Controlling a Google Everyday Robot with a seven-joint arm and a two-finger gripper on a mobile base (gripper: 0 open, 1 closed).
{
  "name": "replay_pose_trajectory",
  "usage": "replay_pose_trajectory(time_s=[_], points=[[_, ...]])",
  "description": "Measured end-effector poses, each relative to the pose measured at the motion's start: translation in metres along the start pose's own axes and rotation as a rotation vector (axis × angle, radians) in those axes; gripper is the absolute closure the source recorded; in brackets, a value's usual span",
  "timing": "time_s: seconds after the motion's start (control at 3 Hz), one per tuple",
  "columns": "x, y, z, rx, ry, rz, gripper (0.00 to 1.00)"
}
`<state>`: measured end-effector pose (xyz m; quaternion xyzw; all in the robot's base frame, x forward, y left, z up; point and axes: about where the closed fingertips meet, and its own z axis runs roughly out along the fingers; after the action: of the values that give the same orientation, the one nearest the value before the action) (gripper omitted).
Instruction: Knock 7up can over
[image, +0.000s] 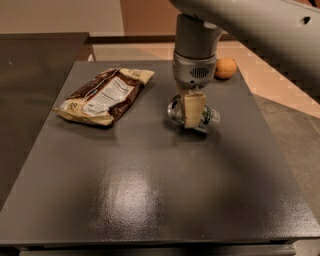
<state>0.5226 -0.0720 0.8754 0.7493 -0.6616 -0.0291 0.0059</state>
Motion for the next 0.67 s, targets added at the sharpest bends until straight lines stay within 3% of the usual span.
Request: replay_pose_trajectory(time_s=[0.33, 0.67], points=[[-0.0038, -0.0076, -0.0002, 0.031, -0.016, 0.001, 0.13], [-0.0072, -0.0138, -0.0004, 0.057, -0.028, 0.0, 0.0]])
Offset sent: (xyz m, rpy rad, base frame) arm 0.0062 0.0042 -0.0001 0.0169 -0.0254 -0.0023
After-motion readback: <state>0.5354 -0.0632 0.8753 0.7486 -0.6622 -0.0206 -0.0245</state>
